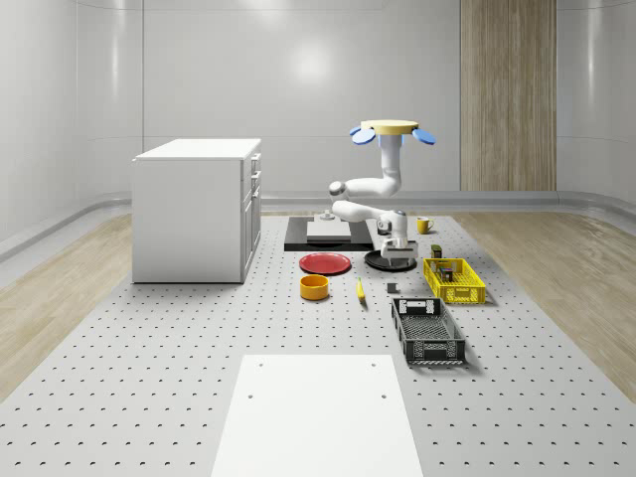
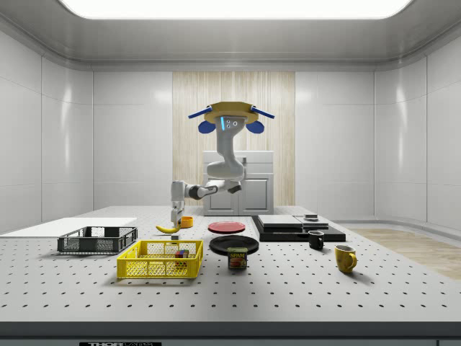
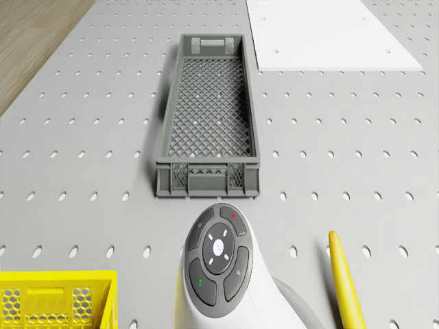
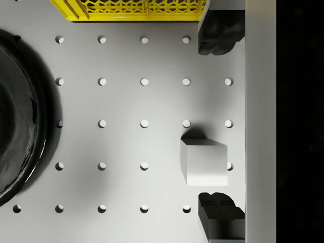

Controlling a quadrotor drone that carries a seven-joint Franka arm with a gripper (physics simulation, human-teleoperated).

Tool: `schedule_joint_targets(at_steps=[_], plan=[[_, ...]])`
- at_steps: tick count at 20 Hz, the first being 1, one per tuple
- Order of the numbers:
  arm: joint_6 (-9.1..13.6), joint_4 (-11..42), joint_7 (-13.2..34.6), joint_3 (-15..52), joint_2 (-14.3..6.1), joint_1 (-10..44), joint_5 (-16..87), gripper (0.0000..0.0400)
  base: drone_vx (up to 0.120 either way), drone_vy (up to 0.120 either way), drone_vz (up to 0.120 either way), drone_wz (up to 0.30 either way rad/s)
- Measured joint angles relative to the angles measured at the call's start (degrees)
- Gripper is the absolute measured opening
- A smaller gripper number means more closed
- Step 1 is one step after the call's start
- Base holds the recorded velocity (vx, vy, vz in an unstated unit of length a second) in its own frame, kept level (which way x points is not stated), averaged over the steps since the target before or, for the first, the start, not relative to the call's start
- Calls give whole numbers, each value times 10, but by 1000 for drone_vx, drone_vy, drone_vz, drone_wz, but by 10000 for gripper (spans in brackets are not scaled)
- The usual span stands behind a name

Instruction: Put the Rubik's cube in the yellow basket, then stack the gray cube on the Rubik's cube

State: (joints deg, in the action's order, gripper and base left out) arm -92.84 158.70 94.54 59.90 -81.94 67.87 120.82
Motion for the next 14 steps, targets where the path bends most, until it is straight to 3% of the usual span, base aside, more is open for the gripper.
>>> schedule_joint_targets(at_steps=[3, 8, 12, 14], plan=[[1, 0, 0, 0, 1, -1, 0, 400, 0, -120, 0, 0], [2, 0, -1, -1, 2, -2, 1, 400, 0, -16, -112, 0], [3, 0, -2, -1, 4, -2, 2, 400, 0, -80, -80, 0], [4, 0, -2, -1, 4, -3, 2, 400, 120, 0, 0, 0]])
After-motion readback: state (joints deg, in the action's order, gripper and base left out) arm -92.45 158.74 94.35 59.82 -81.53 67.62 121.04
